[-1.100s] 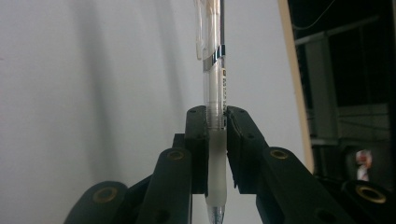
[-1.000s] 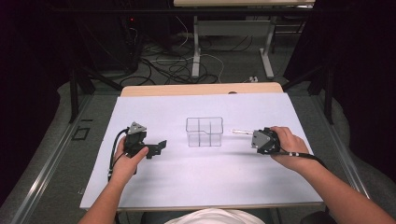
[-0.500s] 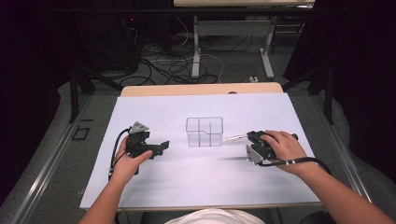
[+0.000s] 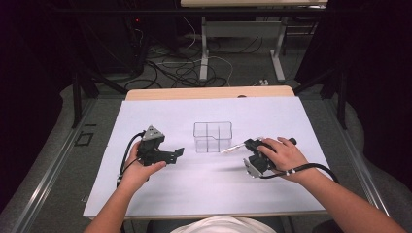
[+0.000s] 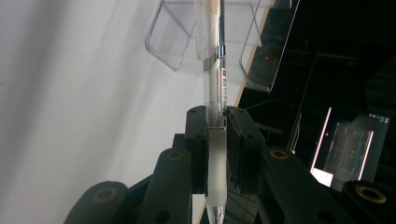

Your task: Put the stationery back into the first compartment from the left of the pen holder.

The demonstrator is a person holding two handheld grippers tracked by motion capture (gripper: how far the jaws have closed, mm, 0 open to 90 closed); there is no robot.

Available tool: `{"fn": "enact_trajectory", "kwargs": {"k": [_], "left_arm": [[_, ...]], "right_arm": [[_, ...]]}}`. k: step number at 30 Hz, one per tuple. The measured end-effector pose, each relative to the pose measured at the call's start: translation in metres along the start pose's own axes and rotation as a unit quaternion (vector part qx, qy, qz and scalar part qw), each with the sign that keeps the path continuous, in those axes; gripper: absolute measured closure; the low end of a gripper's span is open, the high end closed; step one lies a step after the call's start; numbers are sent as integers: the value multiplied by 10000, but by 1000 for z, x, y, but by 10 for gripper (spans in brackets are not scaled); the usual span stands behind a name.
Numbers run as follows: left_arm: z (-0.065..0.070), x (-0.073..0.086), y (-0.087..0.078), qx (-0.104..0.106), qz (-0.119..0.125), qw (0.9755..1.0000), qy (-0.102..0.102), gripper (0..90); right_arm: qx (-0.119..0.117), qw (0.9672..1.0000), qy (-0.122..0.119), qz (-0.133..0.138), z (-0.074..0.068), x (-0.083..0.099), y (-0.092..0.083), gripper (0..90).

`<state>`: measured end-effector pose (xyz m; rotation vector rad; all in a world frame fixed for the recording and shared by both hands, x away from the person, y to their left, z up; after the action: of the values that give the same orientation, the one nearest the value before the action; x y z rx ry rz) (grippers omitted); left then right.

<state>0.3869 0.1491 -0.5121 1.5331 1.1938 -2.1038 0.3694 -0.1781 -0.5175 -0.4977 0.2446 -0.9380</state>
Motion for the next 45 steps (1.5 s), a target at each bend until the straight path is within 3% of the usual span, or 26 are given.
{"fn": "enact_trajectory", "kwargs": {"k": [2, 4, 5, 15, 23, 29, 33, 34, 37, 45], "left_arm": [[3, -1, 0, 55, -39, 10000, 12, 152], [6, -2, 0, 64, -25, 10000, 29, 157], [6, -2, 0, 97, -35, 9999, 34, 159], [15, -1, 2, 217, -214, 9994, 135, 252], [28, -1, 4, 497, -299, 9974, 439, 325], [42, -2, 11, 686, -482, 9956, 410, 340], [53, -2, 19, 879, -648, 9935, 330, 394], [55, -1, 21, 934, -674, 9928, 338, 405], [62, -1, 26, 1022, -850, 9902, 433, 461], [77, -10, 38, 1289, -1296, 9809, 659, 586]], "right_arm": [[-113, 9998, -131, 31, 1, -6, 2, 792], [33, 9997, -182, 148, 1, -11, 5, 792], [-95, 9997, -196, 122, 1, -14, 6, 792], [44, 9982, -523, 285, 5, -33, 12, 792], [34, 9971, -657, 391, 2, -44, 13, 792], [-16, 9955, -828, 464, -1, -51, 16, 792], [-38, 9943, -887, 598, -6, -58, 20, 792], [-81, 9951, -803, 579, -8, -60, 20, 792], [-56, 9935, -924, 660, -10, -65, 23, 792], [-89, 9899, -1188, 766, -13, -75, 26, 792]]}}
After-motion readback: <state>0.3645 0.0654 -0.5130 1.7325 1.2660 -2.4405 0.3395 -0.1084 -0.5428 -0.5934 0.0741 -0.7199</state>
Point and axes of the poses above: each handheld gripper's, and its own axes: y roughly forward along the jaws, x roughly out of its underside, z roughly to its right, the point moved 3 cm from there along y, roughly forward along the jaws, and after that the axes turned 8 degrees about z, right-handed, at the moved point
